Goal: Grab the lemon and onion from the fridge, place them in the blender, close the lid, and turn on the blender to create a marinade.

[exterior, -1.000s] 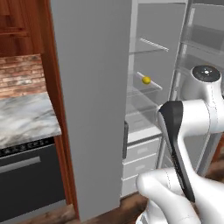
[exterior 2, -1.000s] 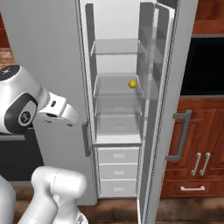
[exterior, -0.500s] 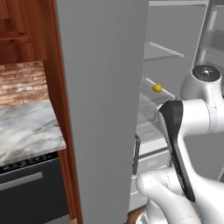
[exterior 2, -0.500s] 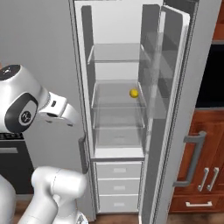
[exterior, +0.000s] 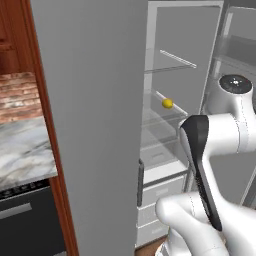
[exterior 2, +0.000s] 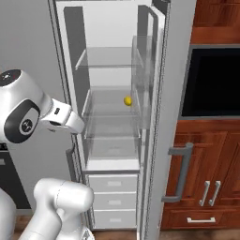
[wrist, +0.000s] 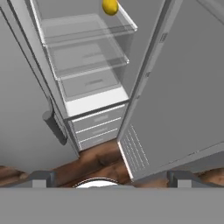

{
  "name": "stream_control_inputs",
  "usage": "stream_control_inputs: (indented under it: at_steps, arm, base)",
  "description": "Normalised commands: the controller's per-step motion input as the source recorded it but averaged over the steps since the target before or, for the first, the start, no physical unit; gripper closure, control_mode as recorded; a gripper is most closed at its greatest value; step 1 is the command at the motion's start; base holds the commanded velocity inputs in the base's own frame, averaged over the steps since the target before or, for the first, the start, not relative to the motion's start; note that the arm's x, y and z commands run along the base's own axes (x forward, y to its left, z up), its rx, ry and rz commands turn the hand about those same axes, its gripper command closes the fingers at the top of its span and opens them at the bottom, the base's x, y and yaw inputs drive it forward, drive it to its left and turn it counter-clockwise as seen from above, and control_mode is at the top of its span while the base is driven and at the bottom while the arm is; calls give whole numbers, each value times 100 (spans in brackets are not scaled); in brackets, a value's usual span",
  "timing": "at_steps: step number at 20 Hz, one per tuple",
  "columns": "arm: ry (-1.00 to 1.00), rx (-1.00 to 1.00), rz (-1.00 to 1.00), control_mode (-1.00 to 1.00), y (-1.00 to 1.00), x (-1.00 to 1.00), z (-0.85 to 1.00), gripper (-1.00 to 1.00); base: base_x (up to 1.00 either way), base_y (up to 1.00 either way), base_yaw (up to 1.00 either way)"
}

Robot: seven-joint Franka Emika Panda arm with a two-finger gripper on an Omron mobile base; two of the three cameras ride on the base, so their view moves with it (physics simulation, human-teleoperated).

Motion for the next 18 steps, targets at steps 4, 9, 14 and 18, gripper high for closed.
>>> stream_control_inputs:
  at_steps: [4,9,14,18]
  arm:
    - [0,0,0,100,0,0,0,-100]
    - [0,0,0,100,0,0,0,-100]
    - [0,0,0,100,0,0,0,-100]
    - [0,0,0,100,0,0,0,-100]
  base:
    - [16,-45,0]
    - [29,-8,3]
    - [33,0,6]
    - [39,0,4]
